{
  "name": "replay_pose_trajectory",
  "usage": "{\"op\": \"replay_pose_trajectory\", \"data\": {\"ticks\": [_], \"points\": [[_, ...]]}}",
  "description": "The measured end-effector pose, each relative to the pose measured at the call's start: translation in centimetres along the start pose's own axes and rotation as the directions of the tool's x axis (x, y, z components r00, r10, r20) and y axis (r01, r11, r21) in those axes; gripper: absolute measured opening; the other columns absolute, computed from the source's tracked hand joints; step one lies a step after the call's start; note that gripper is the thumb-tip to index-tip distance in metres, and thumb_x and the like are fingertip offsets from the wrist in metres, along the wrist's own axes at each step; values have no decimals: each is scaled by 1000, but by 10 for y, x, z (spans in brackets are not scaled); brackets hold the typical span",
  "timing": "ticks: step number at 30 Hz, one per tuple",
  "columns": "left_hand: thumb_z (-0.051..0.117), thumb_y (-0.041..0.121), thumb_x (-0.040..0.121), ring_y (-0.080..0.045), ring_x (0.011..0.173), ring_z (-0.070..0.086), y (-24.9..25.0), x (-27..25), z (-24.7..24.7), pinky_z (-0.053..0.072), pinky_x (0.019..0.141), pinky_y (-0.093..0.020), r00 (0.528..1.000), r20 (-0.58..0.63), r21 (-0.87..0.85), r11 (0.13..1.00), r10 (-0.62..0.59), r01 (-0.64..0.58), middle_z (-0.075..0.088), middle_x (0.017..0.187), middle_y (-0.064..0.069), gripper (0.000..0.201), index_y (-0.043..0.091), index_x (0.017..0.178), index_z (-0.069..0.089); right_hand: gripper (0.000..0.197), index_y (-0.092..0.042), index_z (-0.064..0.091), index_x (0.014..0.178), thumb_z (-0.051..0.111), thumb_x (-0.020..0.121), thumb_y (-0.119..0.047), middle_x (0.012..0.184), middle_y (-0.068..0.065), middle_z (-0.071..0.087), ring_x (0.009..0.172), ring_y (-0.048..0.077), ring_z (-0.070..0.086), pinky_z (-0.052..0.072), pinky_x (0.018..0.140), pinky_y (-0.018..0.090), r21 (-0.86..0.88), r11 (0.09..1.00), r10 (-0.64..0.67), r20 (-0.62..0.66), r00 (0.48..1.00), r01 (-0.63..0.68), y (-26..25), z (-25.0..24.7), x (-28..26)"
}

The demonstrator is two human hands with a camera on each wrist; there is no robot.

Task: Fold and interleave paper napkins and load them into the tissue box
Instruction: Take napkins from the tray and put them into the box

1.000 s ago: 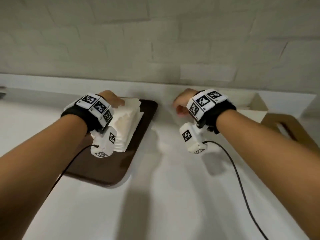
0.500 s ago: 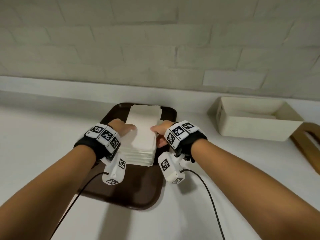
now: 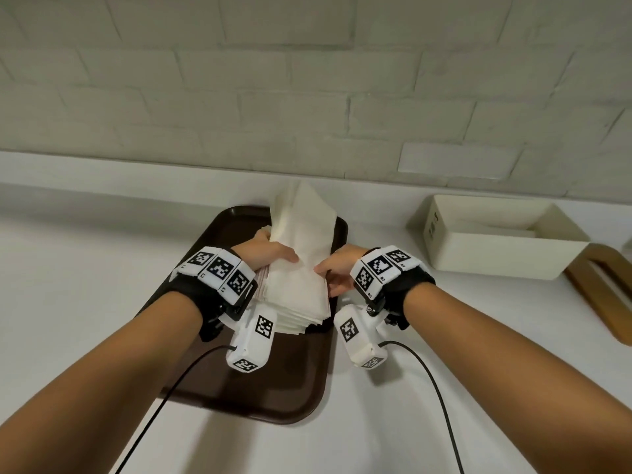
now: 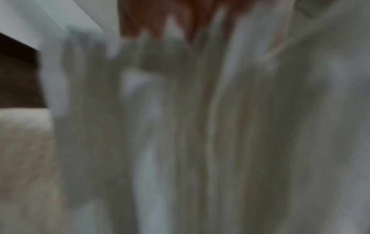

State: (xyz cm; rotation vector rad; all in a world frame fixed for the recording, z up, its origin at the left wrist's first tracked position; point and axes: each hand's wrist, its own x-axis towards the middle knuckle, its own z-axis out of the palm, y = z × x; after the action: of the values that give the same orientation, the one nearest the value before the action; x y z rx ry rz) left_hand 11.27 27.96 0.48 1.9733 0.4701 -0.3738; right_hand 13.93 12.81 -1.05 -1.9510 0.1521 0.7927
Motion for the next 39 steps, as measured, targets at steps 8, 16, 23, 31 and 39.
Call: {"op": "replay_pose_trajectory", "data": {"ticks": [8,16,23,31,39], "points": [[59,-6,80,-25,109,52,28,-51,28,48,82,-28,901,259,227,885,348,-407,50,113,-1,68,32,129,31,118,-12,20,144,88,47,-14,130,-5,41,124,14,40,40,105,38,-159,888,-454,-158,877,431,28,-82,-20],[61,17,77,-22,106,55,59,-67,99,44,96,-35,829,421,609,563,368,-559,57,118,-2,73,47,136,28,57,-11,53,116,71,68,15,102,-1,64,89,5,62,52,73,9,-97,869,-489,-17,872,485,103,-155,-79],[63,11,81,-12,92,47,82,-72,178,31,69,-16,758,470,545,526,453,-653,49,107,10,66,31,137,34,40,-23,56,86,67,72,12,86,-7,62,80,4,57,48,63,4,-60,879,-475,-201,857,473,161,-212,-114],[61,41,82,-20,117,53,57,-62,238,41,98,-33,770,278,723,402,574,-561,54,134,4,56,30,133,40,47,-15,54,110,68,73,11,103,2,63,100,18,58,52,78,14,89,928,-330,-264,906,363,225,-235,-111],[81,8,66,-18,105,53,19,-62,216,43,87,-25,929,30,70,927,368,-369,52,112,0,82,18,134,37,63,-12,45,130,72,74,0,123,2,57,116,21,53,39,107,39,35,974,-220,-81,972,223,230,-237,-101]]}}
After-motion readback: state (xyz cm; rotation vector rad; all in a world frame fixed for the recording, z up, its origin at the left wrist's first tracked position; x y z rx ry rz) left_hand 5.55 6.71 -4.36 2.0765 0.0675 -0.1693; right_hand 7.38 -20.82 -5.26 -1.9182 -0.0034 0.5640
